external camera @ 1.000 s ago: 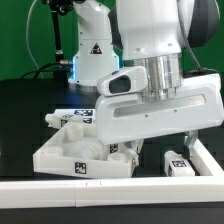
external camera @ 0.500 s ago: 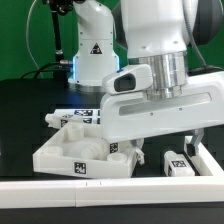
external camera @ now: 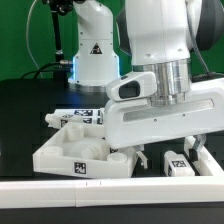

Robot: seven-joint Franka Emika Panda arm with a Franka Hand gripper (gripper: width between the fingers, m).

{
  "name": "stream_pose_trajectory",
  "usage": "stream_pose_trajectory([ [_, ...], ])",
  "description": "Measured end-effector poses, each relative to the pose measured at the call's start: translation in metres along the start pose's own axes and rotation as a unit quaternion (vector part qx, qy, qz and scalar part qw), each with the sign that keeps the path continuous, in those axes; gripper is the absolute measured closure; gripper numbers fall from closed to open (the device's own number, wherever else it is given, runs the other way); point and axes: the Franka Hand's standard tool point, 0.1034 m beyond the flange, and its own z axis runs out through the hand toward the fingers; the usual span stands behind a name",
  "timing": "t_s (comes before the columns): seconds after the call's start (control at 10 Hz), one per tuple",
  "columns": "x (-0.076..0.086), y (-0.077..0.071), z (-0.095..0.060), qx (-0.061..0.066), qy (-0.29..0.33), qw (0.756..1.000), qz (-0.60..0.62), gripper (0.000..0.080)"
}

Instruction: Assemble one leg

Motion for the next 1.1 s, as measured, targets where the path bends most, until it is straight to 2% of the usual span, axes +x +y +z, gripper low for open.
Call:
stream_pose_trajectory([
  [0.3, -0.002, 0.003, 0.002, -0.001, -0.002, 1.0, 0.001, 0.015],
  [0.4, -0.002, 0.003, 0.002, -0.001, -0.002, 1.0, 0.001, 0.0251],
  [0.5, -0.002, 0.003, 0.002, -0.001, -0.002, 1.0, 0.001, 0.0251],
  [0.6, -0.002, 0.003, 0.002, -0.001, -0.002, 1.0, 0.001, 0.044],
  [0.7, -0.002, 0.003, 0.002, -0.001, -0.002, 1.0, 0.001, 0.044],
  [0.8, -0.002, 0.003, 0.002, -0.001, -0.002, 1.0, 0.001, 0.0514],
  [0.9, -0.002, 0.002, 0.001, 0.0, -0.004, 1.0, 0.004, 0.0514],
  [1.0, -0.012, -0.005, -0.009, 0.002, -0.027, 0.999, 0.024, 0.0514],
  [1.1, -0.022, -0.01, -0.027, 0.002, -0.035, 0.999, 0.021, 0.0514],
])
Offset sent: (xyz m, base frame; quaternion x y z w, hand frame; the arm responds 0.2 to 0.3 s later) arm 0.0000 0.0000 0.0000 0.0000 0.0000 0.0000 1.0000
